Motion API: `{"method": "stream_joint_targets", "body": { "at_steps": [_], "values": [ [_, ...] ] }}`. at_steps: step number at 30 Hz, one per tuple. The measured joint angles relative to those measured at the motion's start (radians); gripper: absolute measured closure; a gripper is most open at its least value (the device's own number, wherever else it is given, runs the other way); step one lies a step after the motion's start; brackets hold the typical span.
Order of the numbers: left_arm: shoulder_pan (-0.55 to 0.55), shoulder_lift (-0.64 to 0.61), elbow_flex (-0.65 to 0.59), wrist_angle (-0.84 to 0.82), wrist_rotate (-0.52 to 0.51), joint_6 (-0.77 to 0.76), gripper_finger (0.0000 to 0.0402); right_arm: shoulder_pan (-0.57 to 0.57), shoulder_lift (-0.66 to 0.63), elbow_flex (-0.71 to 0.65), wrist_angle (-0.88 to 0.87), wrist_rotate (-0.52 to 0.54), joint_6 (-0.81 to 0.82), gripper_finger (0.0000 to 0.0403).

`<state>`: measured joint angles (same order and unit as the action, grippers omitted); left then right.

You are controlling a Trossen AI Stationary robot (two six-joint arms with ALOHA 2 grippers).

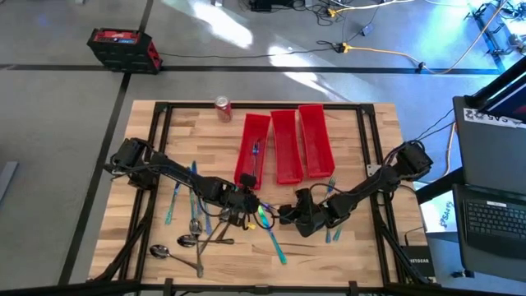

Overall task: Sort silverware
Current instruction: Put the purple fork into the left red bin

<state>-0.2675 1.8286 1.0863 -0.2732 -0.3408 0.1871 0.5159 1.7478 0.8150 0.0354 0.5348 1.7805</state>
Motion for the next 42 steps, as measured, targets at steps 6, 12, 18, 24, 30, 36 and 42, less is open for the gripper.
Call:
{"method": "stream_joint_targets", "body": {
  "at_steps": [6, 12, 18, 24, 30, 36, 42],
  "values": [
    [0.016, 0.000, 0.000, 0.005, 0.000, -0.004, 0.0359, -0.007, 0.026, 0.001, 0.076, 0.019, -0.003, 0.0237],
    [0.020, 0.000, 0.000, 0.004, 0.001, -0.005, 0.0359, -0.008, 0.073, 0.001, 0.142, 0.019, -0.004, 0.0237],
    [0.020, 0.000, 0.000, 0.001, 0.000, -0.007, 0.0359, -0.014, 0.098, 0.001, 0.153, 0.012, 0.004, 0.0237],
    [0.020, 0.000, 0.000, 0.001, 0.001, -0.006, 0.0359, -0.039, 0.131, 0.005, 0.193, 0.003, 0.000, 0.0237],
    [0.020, 0.000, 0.000, 0.001, 0.000, 0.002, 0.0359, -0.052, 0.146, 0.023, 0.200, 0.000, -0.020, 0.0237],
    [0.022, 0.000, 0.000, 0.000, 0.001, -0.001, 0.0359, -0.069, 0.146, 0.024, 0.180, -0.003, -0.032, 0.0237],
    [0.022, 0.000, 0.000, 0.001, 0.000, 0.002, 0.0359, -0.072, 0.147, 0.028, 0.177, -0.011, -0.032, 0.0237]
  ]
}}
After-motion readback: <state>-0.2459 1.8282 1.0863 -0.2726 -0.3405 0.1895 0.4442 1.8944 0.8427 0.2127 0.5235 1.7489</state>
